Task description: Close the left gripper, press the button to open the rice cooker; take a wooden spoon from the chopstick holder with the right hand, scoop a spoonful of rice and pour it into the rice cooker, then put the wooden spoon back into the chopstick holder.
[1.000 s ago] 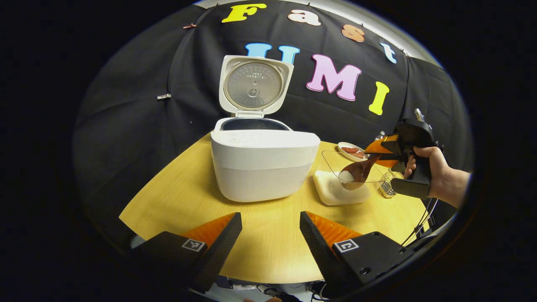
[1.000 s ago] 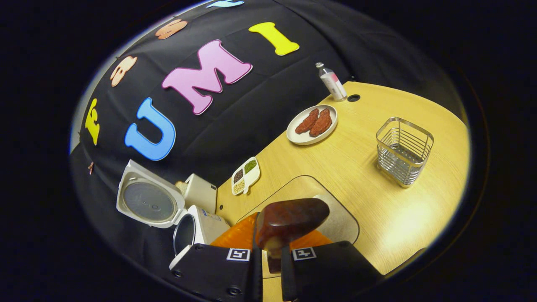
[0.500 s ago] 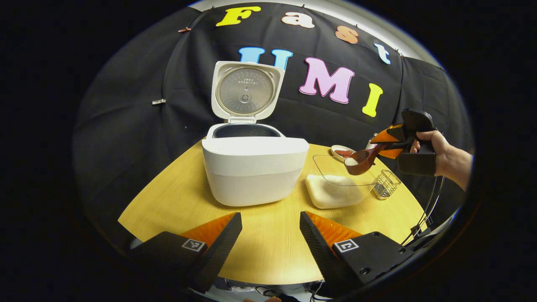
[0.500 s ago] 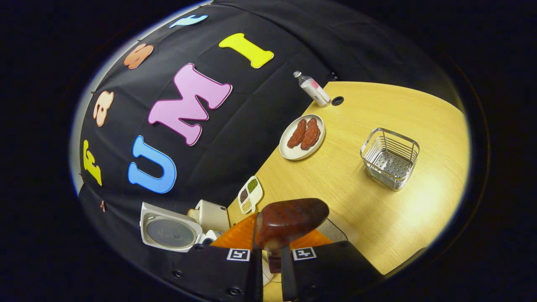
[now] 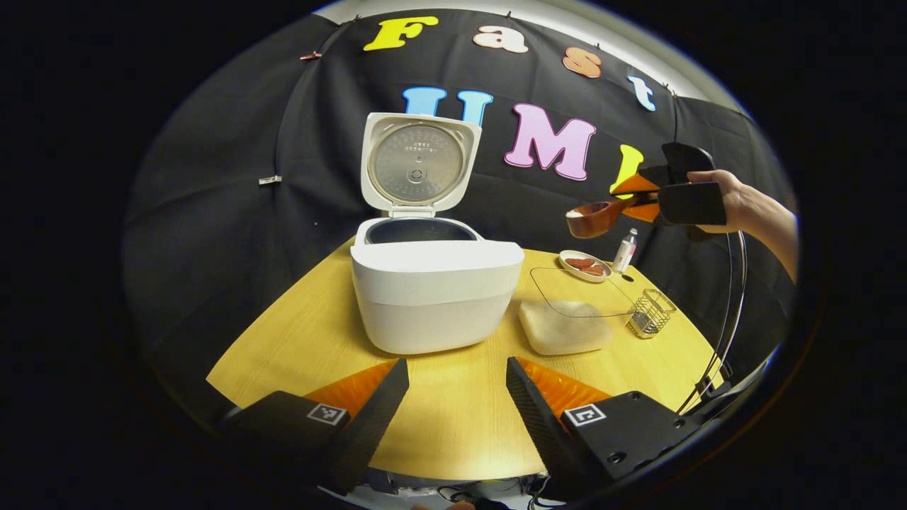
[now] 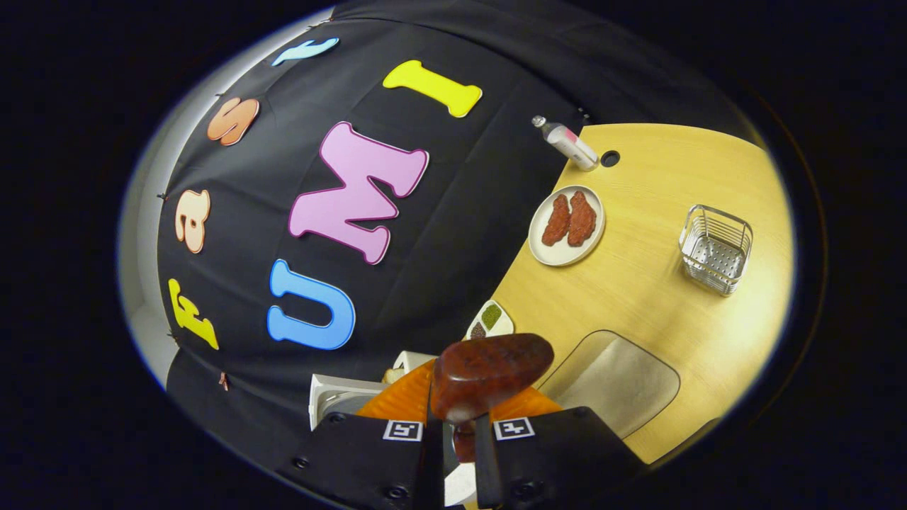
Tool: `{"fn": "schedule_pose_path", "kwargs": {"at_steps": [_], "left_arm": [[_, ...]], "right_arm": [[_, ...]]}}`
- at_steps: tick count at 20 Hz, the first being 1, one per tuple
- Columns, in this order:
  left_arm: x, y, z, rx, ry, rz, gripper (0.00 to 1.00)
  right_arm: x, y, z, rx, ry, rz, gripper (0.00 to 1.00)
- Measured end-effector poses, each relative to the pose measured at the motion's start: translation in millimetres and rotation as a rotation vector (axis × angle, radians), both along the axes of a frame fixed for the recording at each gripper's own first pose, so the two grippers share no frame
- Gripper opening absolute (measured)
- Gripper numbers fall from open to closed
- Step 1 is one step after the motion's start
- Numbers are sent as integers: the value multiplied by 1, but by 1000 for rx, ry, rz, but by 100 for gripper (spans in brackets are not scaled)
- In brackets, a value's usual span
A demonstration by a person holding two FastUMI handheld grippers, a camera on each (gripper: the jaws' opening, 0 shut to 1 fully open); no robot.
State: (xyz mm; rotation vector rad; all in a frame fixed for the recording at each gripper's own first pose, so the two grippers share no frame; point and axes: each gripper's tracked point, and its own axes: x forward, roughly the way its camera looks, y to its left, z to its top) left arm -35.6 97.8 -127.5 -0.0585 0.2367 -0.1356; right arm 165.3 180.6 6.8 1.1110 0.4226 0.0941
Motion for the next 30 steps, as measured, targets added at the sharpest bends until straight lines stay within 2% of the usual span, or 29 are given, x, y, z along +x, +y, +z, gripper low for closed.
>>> {"fn": "schedule_pose_path", "kwargs": {"at_steps": [8, 12, 16, 25, 30], "left_arm": [[2, 27, 11, -45, -26, 48, 96], [4, 42, 9, -73, -19, 84, 96], [6, 57, 9, -85, -18, 118, 96], [8, 80, 17, -94, -38, 196, 96], [8, 78, 22, -100, -37, 195, 96]], "right_arm": [[18, 97, 33, 53, -51, 122, 22], [21, 145, 31, -2, -57, 193, 22], [23, 193, 30, -119, -108, 274, 22], [26, 279, 13, -514, -333, 463, 21], [21, 317, -4, -674, -449, 553, 21]]}}
